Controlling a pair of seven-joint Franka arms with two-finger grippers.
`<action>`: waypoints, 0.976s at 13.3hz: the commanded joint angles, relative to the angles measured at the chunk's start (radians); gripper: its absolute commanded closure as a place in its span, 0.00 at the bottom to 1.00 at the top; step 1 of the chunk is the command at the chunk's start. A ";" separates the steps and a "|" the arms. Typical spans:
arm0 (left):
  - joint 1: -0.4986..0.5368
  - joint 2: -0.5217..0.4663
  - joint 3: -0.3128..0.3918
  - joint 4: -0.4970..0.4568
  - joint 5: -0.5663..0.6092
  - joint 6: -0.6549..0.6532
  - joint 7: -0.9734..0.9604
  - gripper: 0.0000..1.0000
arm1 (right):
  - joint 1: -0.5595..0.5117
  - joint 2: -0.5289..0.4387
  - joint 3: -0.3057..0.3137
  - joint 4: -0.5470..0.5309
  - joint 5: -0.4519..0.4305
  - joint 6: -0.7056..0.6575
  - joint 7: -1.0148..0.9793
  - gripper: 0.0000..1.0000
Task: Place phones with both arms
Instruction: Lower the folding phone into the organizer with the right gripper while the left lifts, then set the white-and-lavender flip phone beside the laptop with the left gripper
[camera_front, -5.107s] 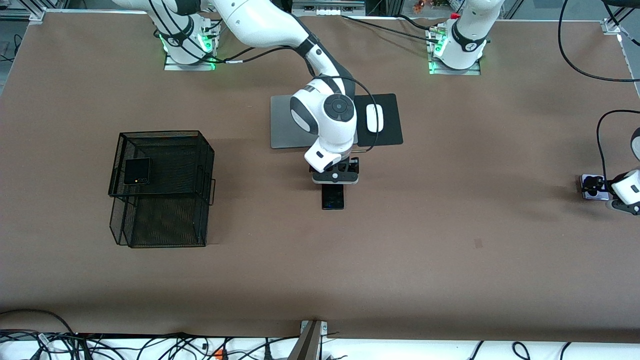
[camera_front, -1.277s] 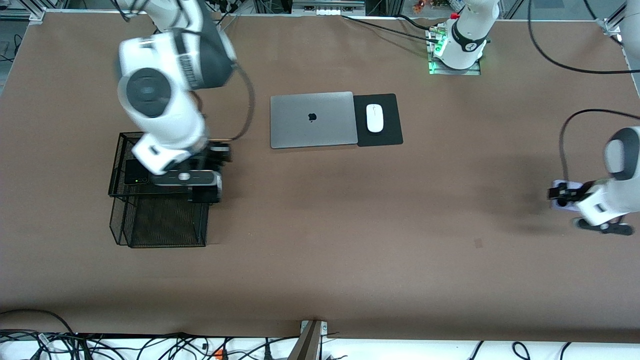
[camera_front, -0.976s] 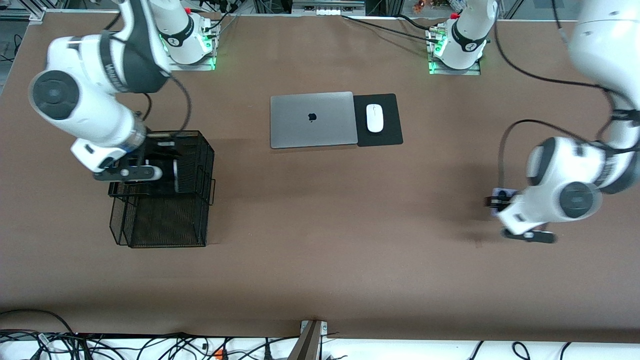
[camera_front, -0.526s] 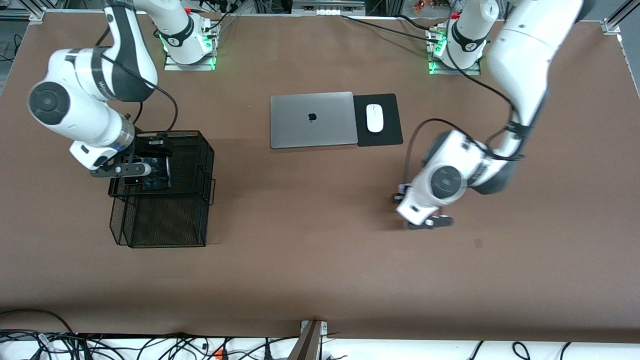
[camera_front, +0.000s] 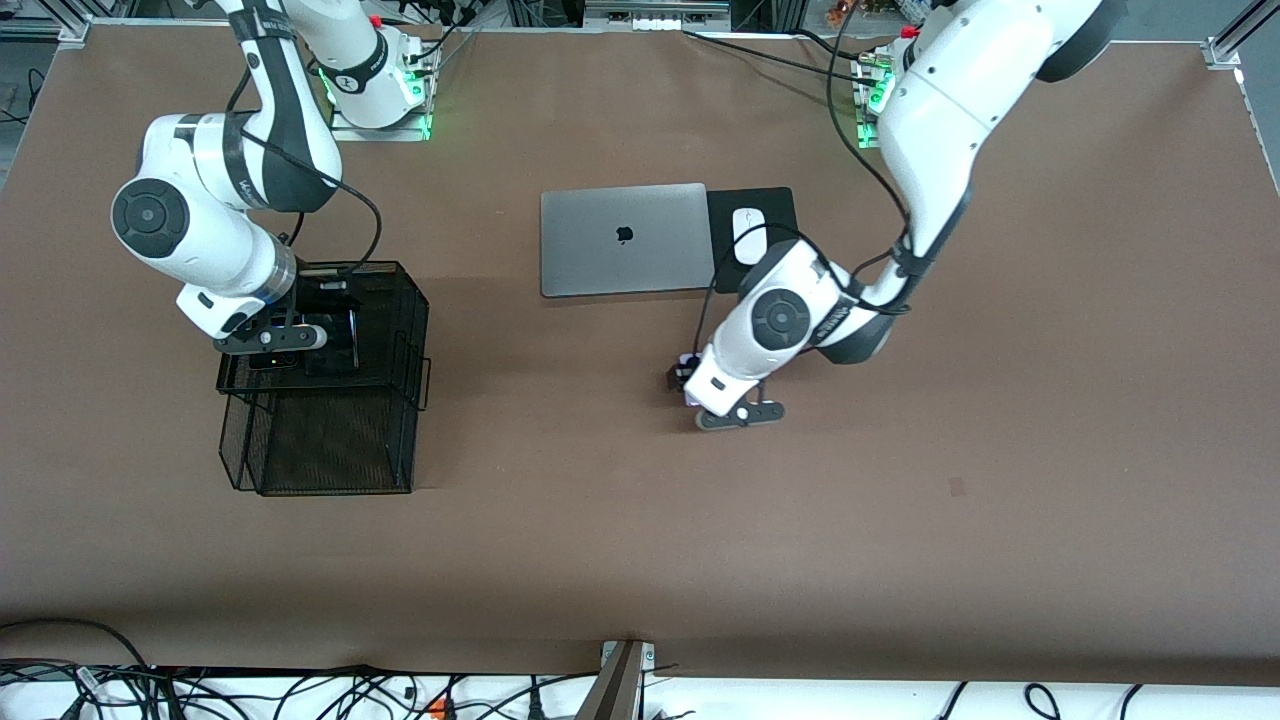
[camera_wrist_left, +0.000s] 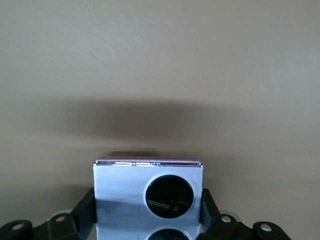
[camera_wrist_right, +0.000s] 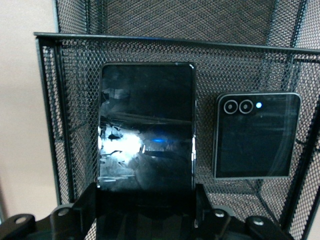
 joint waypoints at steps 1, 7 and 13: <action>-0.037 0.008 0.015 0.030 -0.025 0.001 0.000 0.61 | 0.010 0.034 -0.001 -0.010 0.054 0.035 -0.011 1.00; -0.069 0.024 0.015 0.032 -0.027 0.014 -0.004 0.48 | 0.009 0.071 0.001 -0.005 0.113 0.048 -0.011 0.30; -0.083 0.019 0.015 0.032 -0.026 0.040 -0.030 0.00 | 0.009 0.066 -0.001 0.021 0.121 0.018 -0.028 0.00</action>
